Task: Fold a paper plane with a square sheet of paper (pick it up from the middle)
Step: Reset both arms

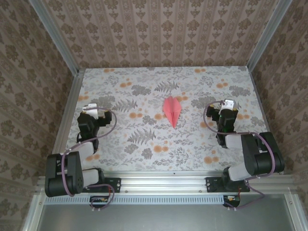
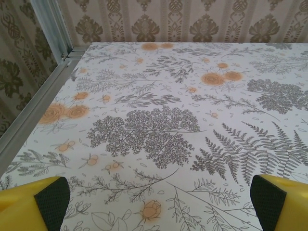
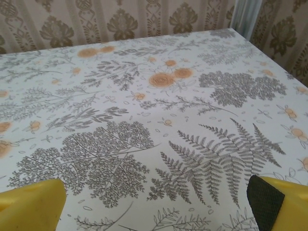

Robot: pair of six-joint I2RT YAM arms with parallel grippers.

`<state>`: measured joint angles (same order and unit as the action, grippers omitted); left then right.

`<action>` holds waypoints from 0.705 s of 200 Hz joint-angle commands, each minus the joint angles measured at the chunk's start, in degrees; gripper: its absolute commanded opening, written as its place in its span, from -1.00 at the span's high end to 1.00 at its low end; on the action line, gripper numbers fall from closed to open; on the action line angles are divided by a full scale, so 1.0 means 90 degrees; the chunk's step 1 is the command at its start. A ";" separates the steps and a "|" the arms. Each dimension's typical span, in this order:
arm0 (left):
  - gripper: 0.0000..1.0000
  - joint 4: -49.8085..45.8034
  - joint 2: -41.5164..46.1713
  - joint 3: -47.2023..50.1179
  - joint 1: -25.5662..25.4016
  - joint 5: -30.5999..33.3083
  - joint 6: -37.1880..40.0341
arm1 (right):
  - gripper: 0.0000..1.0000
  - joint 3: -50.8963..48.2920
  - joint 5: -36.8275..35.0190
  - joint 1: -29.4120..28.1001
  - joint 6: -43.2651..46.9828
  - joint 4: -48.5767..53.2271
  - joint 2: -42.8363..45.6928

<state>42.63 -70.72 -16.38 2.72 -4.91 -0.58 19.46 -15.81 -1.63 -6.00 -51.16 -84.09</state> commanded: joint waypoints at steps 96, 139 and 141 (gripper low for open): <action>-1.00 0.1129 -0.1780 -0.0416 -0.0612 0.0395 0.0739 | -1.00 -0.0017 0.0450 0.0034 0.0193 -0.0902 -0.0541; -1.00 0.0343 -0.1842 -0.0859 -0.0456 0.0595 0.0445 | -1.00 0.0113 0.0322 -0.0004 0.0188 -0.0645 -0.0549; -1.00 0.0347 -0.1852 -0.0864 -0.0424 0.0575 0.0416 | -1.00 0.0120 0.0322 -0.0012 0.0188 -0.0644 -0.0541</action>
<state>48.36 -86.83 -21.19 -2.50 -1.17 4.32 19.16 -11.60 -1.63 -4.43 -58.41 -88.99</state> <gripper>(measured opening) 0.999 0.999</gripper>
